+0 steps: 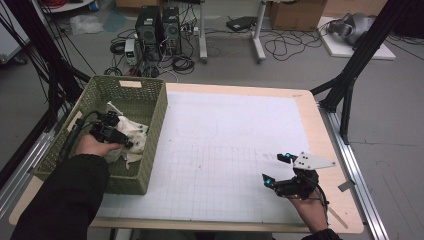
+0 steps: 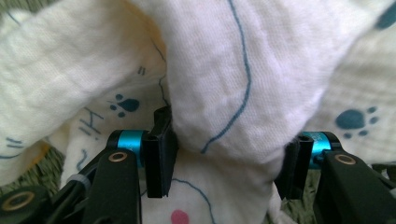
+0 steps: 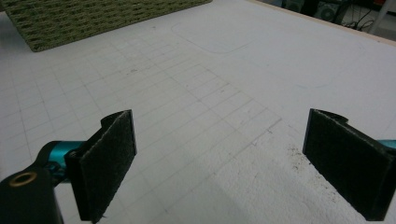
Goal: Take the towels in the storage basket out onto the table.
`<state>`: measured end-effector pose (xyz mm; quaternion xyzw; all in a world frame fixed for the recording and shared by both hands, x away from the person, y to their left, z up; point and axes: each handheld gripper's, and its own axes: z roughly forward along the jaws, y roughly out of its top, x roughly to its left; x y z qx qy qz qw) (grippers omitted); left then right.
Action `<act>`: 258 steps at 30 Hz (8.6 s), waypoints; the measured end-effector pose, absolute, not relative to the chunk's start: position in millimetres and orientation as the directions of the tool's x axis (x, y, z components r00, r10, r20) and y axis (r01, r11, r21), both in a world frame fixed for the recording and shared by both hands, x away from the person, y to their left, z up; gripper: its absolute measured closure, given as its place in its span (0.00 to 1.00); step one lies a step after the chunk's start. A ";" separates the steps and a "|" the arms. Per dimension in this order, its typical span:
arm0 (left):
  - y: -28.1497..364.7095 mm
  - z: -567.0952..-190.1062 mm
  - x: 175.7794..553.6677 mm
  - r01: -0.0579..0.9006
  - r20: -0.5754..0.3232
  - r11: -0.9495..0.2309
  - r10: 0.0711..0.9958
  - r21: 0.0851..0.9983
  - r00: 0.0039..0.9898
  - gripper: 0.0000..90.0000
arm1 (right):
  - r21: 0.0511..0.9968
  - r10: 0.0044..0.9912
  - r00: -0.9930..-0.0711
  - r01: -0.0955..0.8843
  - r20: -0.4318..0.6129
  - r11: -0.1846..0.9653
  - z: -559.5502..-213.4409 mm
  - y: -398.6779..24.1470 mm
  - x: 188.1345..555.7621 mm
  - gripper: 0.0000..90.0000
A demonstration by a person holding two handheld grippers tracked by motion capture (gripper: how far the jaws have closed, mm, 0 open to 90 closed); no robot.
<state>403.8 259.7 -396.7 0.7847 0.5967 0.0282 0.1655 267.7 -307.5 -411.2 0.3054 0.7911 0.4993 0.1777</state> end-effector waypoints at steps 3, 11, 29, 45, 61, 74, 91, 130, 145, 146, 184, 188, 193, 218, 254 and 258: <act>257.2 -402.5 404.4 0.931 -0.138 -0.252 0.946 0.266 0.295 0.54 | 0.898 0.657 -0.753 0.303 0.022 0.317 -411.2 -306.9 267.8 0.10; 251.0 -402.9 402.6 0.916 -0.040 -0.303 0.945 0.261 0.324 0.69 | 0.899 0.653 -0.757 0.302 0.024 0.318 -411.2 -305.3 268.2 0.10; 258.1 -396.4 402.2 0.910 -0.059 -0.312 0.939 0.274 0.340 0.92 | 0.902 0.657 -0.754 0.302 0.028 0.308 -410.4 -308.0 267.5 0.10; 278.3 -367.4 385.6 0.878 -0.181 -0.214 0.931 0.429 0.315 0.92 | 0.906 0.661 -0.750 0.300 0.030 0.299 -409.3 -309.5 266.9 0.10; 294.7 -357.9 373.7 0.848 -0.319 -0.102 0.898 0.520 0.304 0.92 | 0.904 0.659 -0.752 0.303 0.034 0.300 -410.4 -309.6 268.3 0.10; 307.2 -350.8 365.7 0.823 -0.384 -0.031 0.874 0.567 0.297 0.92 | 0.904 0.663 -0.748 0.308 0.038 0.296 -410.1 -310.3 267.9 0.10; 316.7 -343.6 359.2 0.798 -0.456 0.037 0.836 0.601 0.305 0.92 | 0.904 0.664 -0.747 0.310 0.040 0.295 -410.8 -310.5 268.8 0.10; 320.7 -335.9 358.4 0.786 -0.566 0.120 0.760 0.607 0.321 0.92 | 0.906 0.668 -0.743 0.311 0.043 0.288 -411.6 -313.0 270.7 0.10; 318.4 -328.9 358.6 0.781 -0.613 0.152 0.714 0.606 0.338 0.92 | 0.905 0.665 -0.746 0.309 0.040 0.293 -411.8 -312.3 271.4 0.10; 317.7 -328.5 358.9 0.780 -0.615 0.154 0.713 0.606 0.337 0.92 | 0.905 0.666 -0.745 0.311 0.041 0.292 -411.8 -312.1 271.1 0.10; 259.7 -299.0 370.2 0.767 -0.676 0.121 0.572 0.630 0.465 0.92 | 0.902 0.662 -0.748 0.313 0.041 0.298 -412.9 -310.8 272.6 0.10; 246.2 -298.6 373.0 0.770 -0.678 0.101 0.557 0.629 0.480 0.92 | 0.901 0.663 -0.747 0.316 0.044 0.297 -413.1 -310.4 272.5 0.10; 229.1 -299.0 376.9 0.774 -0.675 0.072 0.544 0.629 0.498 0.92 | 0.901 0.663 -0.748 0.316 0.045 0.297 -413.2 -310.4 272.6 0.10; 145.4 -306.5 382.7 0.775 -0.674 -0.044 0.465 0.630 0.574 0.92 | 0.902 0.656 -0.753 0.315 0.048 0.295 -412.8 -309.8 271.8 0.10; -16.4 -432.2 378.0 0.794 -0.616 -0.283 0.512 0.538 0.599 0.89 | 0.907 0.657 -0.752 0.311 0.053 0.284 -413.2 -312.0 271.7 0.10; -21.4 -441.2 379.4 0.784 -0.583 -0.282 0.541 0.552 0.605 0.88 | 0.905 0.649 -0.759 0.312 0.056 0.288 -414.0 -311.7 271.6 0.16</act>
